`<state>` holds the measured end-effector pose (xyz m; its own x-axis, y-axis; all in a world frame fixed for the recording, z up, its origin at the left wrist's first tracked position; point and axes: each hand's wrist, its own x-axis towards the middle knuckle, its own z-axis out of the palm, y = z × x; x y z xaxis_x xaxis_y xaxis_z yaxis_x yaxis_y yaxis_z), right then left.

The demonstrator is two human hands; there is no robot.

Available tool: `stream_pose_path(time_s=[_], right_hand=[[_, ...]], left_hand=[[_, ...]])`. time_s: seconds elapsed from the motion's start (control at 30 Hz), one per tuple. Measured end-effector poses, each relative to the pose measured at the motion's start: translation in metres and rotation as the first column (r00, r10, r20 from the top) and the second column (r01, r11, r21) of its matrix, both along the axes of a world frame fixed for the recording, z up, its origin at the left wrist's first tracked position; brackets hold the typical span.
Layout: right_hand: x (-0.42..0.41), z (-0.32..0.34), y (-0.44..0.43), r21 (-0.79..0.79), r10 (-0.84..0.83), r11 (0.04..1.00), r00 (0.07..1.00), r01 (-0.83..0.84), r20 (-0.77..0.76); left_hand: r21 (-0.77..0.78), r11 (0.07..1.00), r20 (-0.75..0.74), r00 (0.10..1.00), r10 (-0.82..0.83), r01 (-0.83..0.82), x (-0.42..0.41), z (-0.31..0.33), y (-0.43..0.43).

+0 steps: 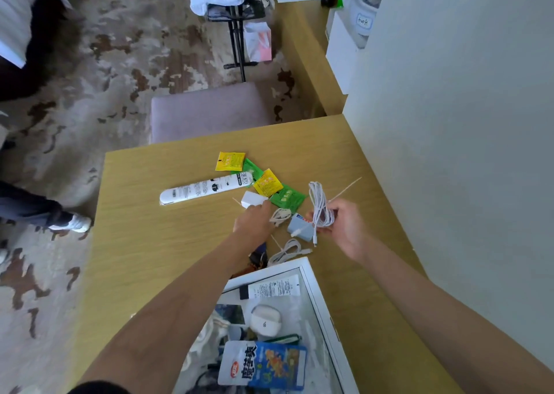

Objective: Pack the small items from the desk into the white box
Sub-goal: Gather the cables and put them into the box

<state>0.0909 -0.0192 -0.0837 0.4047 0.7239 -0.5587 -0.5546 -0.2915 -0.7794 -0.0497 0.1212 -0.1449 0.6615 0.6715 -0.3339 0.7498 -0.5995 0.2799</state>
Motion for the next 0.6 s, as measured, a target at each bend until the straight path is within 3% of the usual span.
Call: stream_pose_path(time_s=[0.17,0.3,0.5,0.6], right_hand=[[-0.006,0.017,-0.012,0.121,-0.076,0.988,0.985,0.095,-0.154],[-0.017,0.034,-0.012,0.159,-0.072,0.982,0.979,0.103,-0.192],[-0.042,0.059,-0.01,0.283,0.119,0.956,0.98,-0.071,-0.157],[-0.057,0.066,-0.011,0.351,0.25,0.92,0.952,-0.176,-0.177]], left_hand=[[-0.281,0.933,0.267,0.916,0.301,-0.225,-0.028,0.02,0.005],[-0.601,0.727,0.35,0.708,0.613,-0.332,-0.058,0.044,-0.007],[-0.893,0.404,0.341,0.291,0.894,-0.196,-0.104,0.097,-0.035],[-0.932,0.344,0.316,0.207,0.926,-0.114,-0.129,0.122,-0.054]])
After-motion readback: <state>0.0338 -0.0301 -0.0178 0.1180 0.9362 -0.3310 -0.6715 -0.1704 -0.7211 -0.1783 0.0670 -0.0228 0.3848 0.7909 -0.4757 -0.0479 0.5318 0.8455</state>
